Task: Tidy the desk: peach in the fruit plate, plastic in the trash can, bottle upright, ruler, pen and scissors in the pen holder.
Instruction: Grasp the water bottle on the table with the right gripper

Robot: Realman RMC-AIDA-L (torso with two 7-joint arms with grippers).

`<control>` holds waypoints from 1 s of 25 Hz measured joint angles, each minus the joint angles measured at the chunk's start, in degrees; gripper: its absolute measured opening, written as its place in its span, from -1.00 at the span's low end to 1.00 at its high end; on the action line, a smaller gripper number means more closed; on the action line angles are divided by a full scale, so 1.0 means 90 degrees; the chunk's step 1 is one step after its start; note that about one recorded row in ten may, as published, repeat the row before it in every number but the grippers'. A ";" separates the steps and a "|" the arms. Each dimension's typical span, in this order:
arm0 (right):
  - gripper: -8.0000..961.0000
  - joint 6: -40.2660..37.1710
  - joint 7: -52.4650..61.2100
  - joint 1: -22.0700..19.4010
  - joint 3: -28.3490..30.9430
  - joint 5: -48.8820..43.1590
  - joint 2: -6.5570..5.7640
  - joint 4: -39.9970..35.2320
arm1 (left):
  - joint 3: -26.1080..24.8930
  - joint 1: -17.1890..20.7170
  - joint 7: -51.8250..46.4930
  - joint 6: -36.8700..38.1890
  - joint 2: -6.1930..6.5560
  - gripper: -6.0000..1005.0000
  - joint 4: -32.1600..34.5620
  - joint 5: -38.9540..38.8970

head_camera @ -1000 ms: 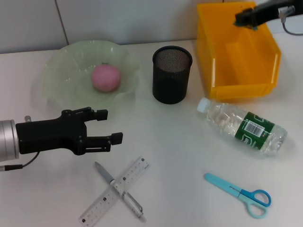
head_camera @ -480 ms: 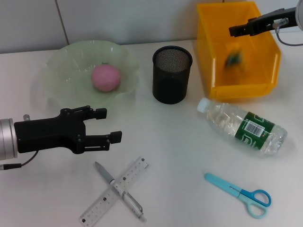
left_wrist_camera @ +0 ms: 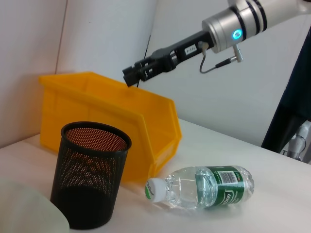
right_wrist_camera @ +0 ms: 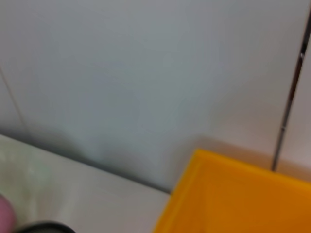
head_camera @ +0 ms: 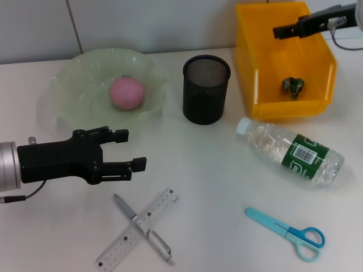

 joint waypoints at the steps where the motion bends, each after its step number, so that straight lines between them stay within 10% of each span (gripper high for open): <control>1: 0.55 -0.0097 0.0009 -0.0036 -0.0001 0.0097 0.0009 -0.0124 | 0.0000 0.0000 0.0000 0.0000 0.0000 0.74 0.0000 0.0000; 15: 0.55 -0.4307 0.0966 -0.0156 0.0005 0.0007 -0.0093 -0.2405 | -0.0017 -0.0031 -0.0005 0.0010 -0.0001 0.74 0.0026 0.0001; 25: 0.56 -0.5448 0.1046 0.0426 -0.0120 -0.1673 -0.0189 -0.1771 | -0.0025 -0.0042 -0.0054 0.0018 -0.0001 0.74 0.0063 0.0000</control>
